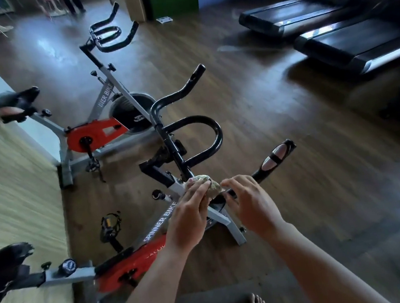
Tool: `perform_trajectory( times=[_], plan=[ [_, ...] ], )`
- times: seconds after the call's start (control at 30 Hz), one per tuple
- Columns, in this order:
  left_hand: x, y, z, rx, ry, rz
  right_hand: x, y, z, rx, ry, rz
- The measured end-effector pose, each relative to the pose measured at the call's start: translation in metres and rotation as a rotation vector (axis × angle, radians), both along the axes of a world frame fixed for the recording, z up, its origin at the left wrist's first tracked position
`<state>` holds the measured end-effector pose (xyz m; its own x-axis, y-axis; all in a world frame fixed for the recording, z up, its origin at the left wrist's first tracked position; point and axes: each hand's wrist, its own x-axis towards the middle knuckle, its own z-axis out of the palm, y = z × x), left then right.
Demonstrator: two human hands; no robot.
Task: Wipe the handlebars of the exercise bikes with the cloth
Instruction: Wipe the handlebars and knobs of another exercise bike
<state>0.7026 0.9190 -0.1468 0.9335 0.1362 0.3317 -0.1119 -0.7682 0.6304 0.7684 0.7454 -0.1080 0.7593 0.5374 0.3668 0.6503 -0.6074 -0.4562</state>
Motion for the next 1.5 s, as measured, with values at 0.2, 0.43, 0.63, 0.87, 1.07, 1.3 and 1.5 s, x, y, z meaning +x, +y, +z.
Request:
perform_trajectory(
  times=[0.2,0.43,0.63,0.87,1.07,1.3,1.5],
  plan=[
    [0.034,0.038,0.017,0.030,0.059,0.037,-0.003,0.007,-0.005,0.019,0.029,-0.005],
    [0.001,0.021,0.004,-0.008,-0.007,-0.112,-0.007,0.010,-0.009,0.045,0.041,-0.037],
    [0.021,0.030,-0.001,-0.185,-0.053,0.047,-0.010,0.010,-0.007,0.036,0.036,-0.058],
    [0.004,0.003,-0.005,-0.237,-0.026,0.071,-0.013,0.011,-0.010,0.046,0.037,-0.075],
    [0.008,0.022,-0.007,-0.154,-0.063,0.007,-0.013,0.011,-0.010,0.052,0.027,-0.078],
    [0.019,0.027,0.007,0.051,0.001,-0.050,-0.008,-0.002,-0.008,0.021,-0.007,-0.007],
    [0.015,0.001,0.019,0.192,0.035,-0.189,0.004,-0.035,0.003,0.059,-0.068,-0.039]
  ],
)
